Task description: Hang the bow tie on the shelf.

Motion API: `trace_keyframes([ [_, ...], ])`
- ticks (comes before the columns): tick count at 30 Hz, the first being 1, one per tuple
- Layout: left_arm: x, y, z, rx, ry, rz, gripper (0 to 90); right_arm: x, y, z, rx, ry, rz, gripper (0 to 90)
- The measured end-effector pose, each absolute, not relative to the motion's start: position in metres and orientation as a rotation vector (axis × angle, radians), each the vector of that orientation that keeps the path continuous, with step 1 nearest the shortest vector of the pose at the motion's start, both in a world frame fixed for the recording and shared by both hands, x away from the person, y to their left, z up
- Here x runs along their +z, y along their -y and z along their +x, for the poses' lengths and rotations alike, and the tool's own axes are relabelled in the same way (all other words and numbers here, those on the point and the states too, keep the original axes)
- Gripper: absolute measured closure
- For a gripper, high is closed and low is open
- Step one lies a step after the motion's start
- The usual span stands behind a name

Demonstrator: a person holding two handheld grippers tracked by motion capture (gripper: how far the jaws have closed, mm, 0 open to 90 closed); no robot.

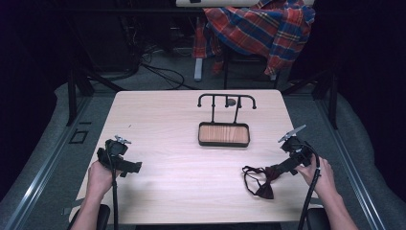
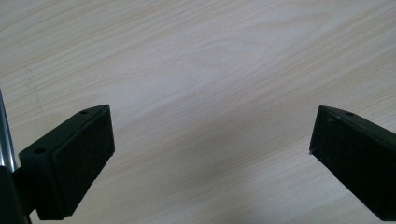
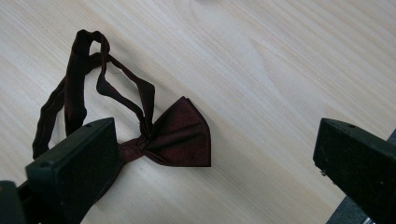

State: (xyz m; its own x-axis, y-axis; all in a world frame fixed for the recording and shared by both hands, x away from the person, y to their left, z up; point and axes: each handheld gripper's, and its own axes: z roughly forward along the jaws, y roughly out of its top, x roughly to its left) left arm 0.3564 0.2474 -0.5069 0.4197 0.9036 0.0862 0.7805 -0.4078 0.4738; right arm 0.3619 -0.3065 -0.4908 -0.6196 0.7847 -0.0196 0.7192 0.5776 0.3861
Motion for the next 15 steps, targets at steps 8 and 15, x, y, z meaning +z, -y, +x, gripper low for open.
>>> trace_keyframes([
  [8, -0.5067, -0.2467, 0.3554, 0.475, -1.436, 2.313, 0.1, -0.4903, 0.3002, 0.3617, 0.507, -2.646, 1.222, 0.1],
  [15, -0.5070, -0.2445, 0.3564, 0.471, -1.434, 2.313, 0.1, -0.4894, 0.2971, 0.3616, 0.501, -2.678, 1.195, 0.1],
])
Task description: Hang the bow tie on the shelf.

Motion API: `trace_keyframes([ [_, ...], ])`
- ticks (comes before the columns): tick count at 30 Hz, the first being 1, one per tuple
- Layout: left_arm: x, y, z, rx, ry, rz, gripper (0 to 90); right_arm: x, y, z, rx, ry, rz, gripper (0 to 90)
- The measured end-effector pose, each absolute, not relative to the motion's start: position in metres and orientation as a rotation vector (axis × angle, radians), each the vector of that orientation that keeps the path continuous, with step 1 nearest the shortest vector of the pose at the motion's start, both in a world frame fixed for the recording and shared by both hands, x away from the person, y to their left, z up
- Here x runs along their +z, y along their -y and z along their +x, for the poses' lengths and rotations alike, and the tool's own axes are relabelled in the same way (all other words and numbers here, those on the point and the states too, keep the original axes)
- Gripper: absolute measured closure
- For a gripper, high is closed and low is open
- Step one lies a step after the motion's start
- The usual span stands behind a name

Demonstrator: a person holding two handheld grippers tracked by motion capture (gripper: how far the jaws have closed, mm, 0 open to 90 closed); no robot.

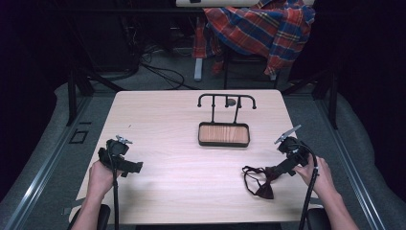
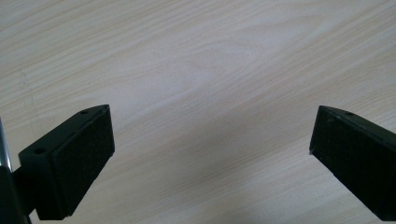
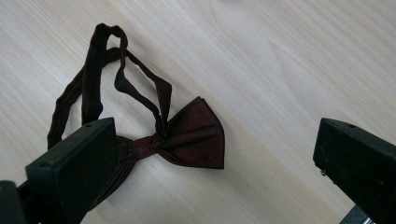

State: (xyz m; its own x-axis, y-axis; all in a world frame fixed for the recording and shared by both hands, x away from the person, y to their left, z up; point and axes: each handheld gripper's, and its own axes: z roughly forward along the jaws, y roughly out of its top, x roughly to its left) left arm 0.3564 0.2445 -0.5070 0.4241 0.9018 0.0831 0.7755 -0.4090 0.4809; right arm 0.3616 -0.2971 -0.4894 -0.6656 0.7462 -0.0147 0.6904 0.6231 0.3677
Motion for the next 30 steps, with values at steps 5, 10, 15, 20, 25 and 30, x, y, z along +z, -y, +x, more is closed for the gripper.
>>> trace_keyframes([
  [5, -0.507, -0.245, 0.357, 0.464, -1.436, 2.315, 0.0, -0.488, 0.296, 0.362, 0.515, -2.673, 1.187, 0.1],
  [10, -0.507, -0.244, 0.357, 0.454, -1.425, 2.327, 0.0, -0.488, 0.291, 0.365, 0.490, -2.709, 1.148, 0.1],
  [15, -0.508, -0.243, 0.358, 0.452, -1.426, 2.322, 0.0, -0.489, 0.284, 0.363, 0.498, -2.724, 1.091, 2.6],
  [20, -0.508, -0.243, 0.358, 0.447, -1.429, 2.322, 0.0, -0.490, 0.280, 0.364, 0.468, -2.746, 1.072, 1.6],
  [25, -0.508, -0.243, 0.357, 0.445, -1.426, 2.316, 0.0, -0.492, 0.276, 0.364, 0.490, -2.746, 1.072, 0.1],
  [30, -0.508, -0.242, 0.357, 0.441, -1.426, 2.319, 0.0, -0.493, 0.268, 0.368, 0.454, -2.762, 1.027, 0.1],
])
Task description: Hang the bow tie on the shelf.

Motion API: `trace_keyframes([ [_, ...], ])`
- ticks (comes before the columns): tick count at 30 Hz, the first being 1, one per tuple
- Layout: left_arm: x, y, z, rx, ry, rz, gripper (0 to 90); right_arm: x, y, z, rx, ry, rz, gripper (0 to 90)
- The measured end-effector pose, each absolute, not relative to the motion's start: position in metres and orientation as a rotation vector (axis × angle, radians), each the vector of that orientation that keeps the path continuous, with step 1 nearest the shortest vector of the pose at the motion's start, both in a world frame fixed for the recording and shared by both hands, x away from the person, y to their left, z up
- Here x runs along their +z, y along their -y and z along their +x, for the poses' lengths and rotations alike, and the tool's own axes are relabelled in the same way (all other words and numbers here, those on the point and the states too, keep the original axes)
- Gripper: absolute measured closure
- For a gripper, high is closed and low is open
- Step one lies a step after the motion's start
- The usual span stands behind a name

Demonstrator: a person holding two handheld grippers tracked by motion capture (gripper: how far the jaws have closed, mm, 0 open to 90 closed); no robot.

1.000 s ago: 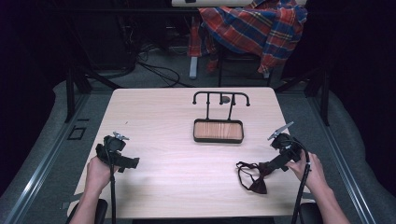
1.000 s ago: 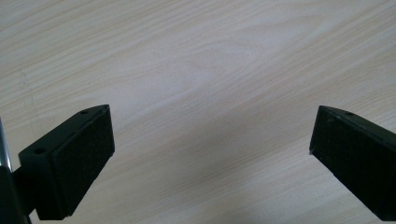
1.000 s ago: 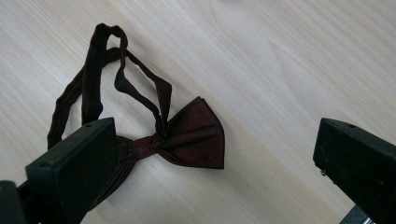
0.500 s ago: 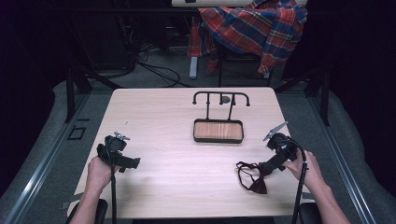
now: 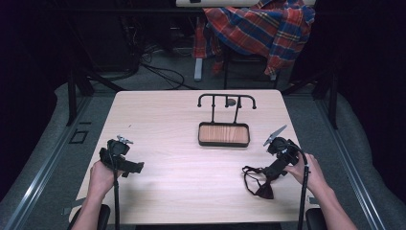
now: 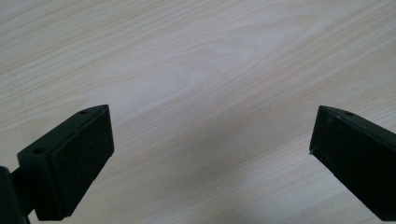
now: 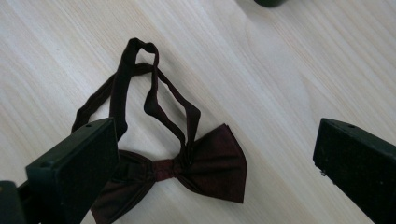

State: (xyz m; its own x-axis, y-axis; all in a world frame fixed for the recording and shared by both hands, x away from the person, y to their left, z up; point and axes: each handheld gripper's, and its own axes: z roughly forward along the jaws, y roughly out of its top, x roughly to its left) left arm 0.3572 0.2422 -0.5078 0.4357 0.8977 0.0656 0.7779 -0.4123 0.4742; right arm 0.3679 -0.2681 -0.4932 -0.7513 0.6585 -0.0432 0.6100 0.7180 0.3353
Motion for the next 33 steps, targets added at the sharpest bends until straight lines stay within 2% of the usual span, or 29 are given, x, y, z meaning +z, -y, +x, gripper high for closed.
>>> trace_keyframes([
  [10, -0.508, -0.242, 0.356, 0.448, -1.433, 2.318, 0.0, -0.499, 0.258, 0.374, 0.441, -2.780, 1.009, 18.8],
  [12, -0.508, -0.243, 0.356, 0.446, -1.432, 2.319, 0.0, -0.501, 0.255, 0.373, 0.478, -2.772, 1.002, 32.5],
  [16, -0.507, -0.243, 0.356, 0.441, -1.433, 2.321, 0.0, -0.502, 0.247, 0.376, 0.471, -2.818, 0.922, 41.5],
  [21, -0.508, -0.243, 0.356, 0.439, -1.434, 2.318, 0.0, -0.508, 0.235, 0.378, 0.434, -2.871, 0.862, 46.6],
  [25, -0.508, -0.243, 0.357, 0.438, -1.427, 2.323, 0.0, -0.514, 0.224, 0.379, 0.378, -2.901, 0.819, 53.9],
  [33, -0.508, -0.243, 0.357, 0.434, -1.424, 2.329, 0.0, -0.525, 0.219, 0.377, 0.308, -2.908, 0.808, 61.3],
])
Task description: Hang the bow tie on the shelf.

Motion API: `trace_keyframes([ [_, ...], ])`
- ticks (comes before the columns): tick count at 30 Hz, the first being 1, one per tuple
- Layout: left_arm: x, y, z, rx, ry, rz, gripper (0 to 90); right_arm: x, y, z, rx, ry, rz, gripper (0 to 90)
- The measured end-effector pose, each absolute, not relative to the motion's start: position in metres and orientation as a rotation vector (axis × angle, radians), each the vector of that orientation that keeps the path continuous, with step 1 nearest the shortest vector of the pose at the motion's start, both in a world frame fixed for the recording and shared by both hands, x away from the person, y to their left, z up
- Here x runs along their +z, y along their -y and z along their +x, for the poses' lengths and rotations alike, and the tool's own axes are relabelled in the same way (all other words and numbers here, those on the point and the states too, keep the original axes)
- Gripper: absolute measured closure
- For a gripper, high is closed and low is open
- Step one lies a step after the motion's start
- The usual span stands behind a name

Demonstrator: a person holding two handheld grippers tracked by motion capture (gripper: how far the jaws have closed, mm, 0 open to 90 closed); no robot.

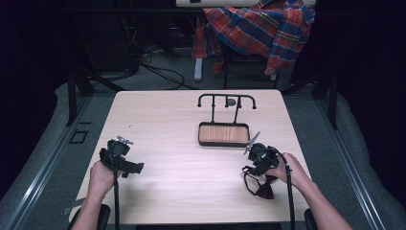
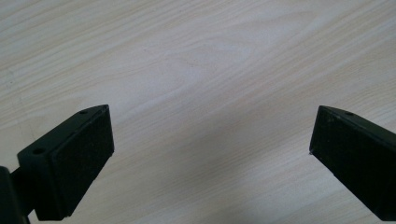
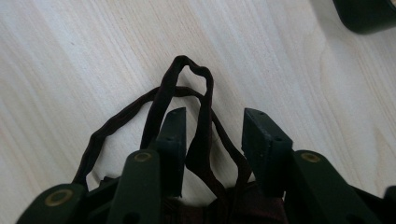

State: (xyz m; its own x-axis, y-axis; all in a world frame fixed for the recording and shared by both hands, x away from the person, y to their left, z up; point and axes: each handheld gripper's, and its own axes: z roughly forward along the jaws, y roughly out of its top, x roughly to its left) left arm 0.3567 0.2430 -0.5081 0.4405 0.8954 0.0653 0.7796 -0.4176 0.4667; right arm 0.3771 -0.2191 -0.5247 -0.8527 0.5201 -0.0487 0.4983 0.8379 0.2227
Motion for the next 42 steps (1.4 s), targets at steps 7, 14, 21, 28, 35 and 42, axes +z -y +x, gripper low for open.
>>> trace_keyframes([
  [7, -0.508, -0.242, 0.356, 0.437, -1.419, 2.339, 0.0, -0.534, 0.219, 0.378, 0.265, -2.908, 0.833, 67.2],
  [14, -0.509, -0.241, 0.356, 0.442, -1.416, 2.343, 0.0, -0.539, 0.219, 0.378, 0.210, -2.892, 0.825, 77.2],
  [21, -0.510, -0.241, 0.356, 0.441, -1.418, 2.343, 0.0, -0.540, 0.221, 0.378, 0.172, -2.881, 0.852, 86.6],
  [28, -0.510, -0.240, 0.356, 0.442, -1.416, 2.345, 0.0, -0.536, 0.229, 0.380, 0.180, -2.824, 0.924, 88.9],
  [35, -0.509, -0.241, 0.356, 0.448, -1.413, 2.342, 0.0, -0.527, 0.239, 0.380, 0.248, -2.767, 1.014, 89.3],
  [42, -0.509, -0.241, 0.356, 0.449, -1.412, 2.340, 0.0, -0.511, 0.245, 0.372, 0.339, -2.678, 1.076, 89.3],
])
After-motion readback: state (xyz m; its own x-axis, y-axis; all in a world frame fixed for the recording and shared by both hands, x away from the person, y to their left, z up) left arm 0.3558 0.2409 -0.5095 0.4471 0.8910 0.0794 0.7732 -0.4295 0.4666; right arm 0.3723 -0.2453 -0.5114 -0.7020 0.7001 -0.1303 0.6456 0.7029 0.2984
